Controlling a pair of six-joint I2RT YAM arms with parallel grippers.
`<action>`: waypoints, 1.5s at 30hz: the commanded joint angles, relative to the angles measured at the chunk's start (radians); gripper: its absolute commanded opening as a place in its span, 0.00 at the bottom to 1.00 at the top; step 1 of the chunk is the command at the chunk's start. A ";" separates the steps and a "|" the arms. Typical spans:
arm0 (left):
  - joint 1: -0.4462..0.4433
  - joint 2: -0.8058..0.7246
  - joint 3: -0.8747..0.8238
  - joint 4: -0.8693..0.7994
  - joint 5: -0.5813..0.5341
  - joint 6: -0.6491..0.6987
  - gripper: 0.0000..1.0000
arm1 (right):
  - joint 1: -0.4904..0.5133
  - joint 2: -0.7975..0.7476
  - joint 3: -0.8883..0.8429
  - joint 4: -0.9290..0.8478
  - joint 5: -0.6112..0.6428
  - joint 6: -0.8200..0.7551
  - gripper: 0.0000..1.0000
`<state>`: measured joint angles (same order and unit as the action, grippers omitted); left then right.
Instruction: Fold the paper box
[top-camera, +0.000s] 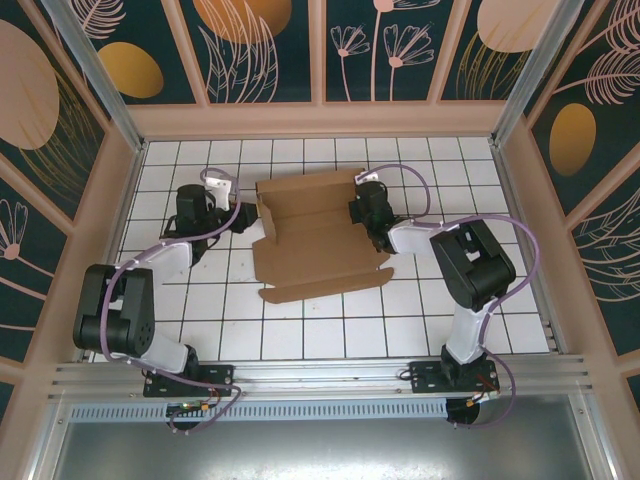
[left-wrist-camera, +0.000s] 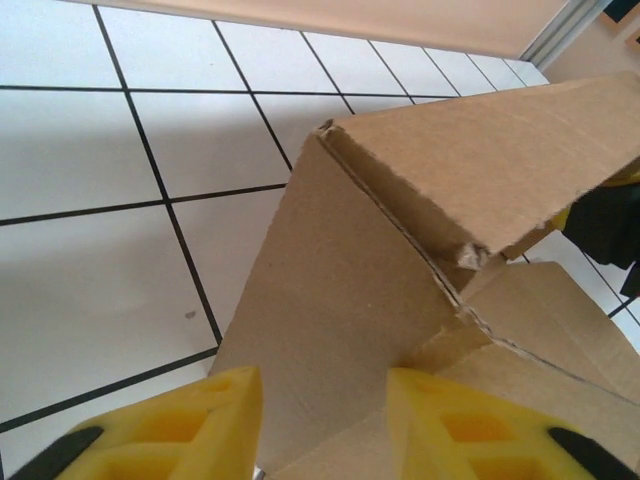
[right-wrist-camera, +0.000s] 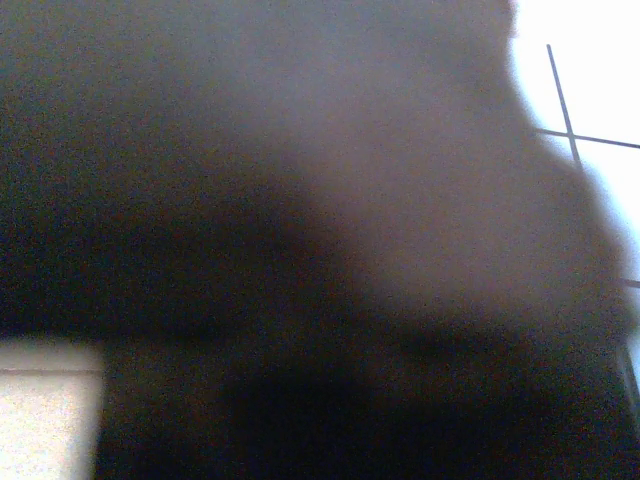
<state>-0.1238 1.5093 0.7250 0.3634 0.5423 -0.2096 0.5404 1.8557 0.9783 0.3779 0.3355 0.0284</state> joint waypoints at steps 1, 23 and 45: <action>-0.022 -0.029 -0.018 0.045 0.021 -0.002 0.42 | 0.015 0.049 -0.007 -0.129 -0.022 -0.016 0.01; -0.103 0.080 0.121 -0.095 -0.267 0.065 0.64 | 0.015 0.027 -0.016 -0.139 -0.018 -0.019 0.01; -0.224 0.148 0.110 -0.029 -0.669 0.003 0.55 | 0.016 0.023 -0.020 -0.139 -0.016 -0.018 0.01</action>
<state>-0.3466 1.6344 0.8528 0.2996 -0.0746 -0.1776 0.5426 1.8561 0.9802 0.3744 0.3363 0.0319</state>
